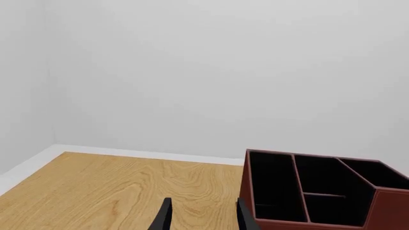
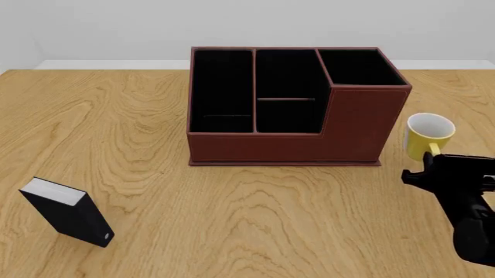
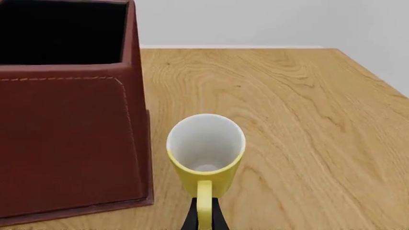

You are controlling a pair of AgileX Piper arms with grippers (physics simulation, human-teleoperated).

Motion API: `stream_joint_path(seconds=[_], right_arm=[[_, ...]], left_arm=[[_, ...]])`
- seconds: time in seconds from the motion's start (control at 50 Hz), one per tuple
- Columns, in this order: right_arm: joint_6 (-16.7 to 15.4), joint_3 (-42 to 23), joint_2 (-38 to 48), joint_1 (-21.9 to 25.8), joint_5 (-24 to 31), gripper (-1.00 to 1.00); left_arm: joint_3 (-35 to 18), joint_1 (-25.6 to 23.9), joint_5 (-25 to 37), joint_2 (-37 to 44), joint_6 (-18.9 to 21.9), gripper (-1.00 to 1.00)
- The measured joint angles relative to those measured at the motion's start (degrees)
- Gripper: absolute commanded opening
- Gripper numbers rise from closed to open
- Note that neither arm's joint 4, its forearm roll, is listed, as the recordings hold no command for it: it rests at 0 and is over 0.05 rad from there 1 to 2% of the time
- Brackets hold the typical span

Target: Pick up the yellow and white mug and place it to the right of the caddy.

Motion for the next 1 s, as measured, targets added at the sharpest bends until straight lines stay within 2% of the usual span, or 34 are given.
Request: stream_joint_path(seconds=[1.0], right_arm=[[0.7,-2.2,6.5,-0.5,-1.0,-1.00]], left_arm=[[0.0,-0.3,-0.1,0.0,0.2,1.00]])
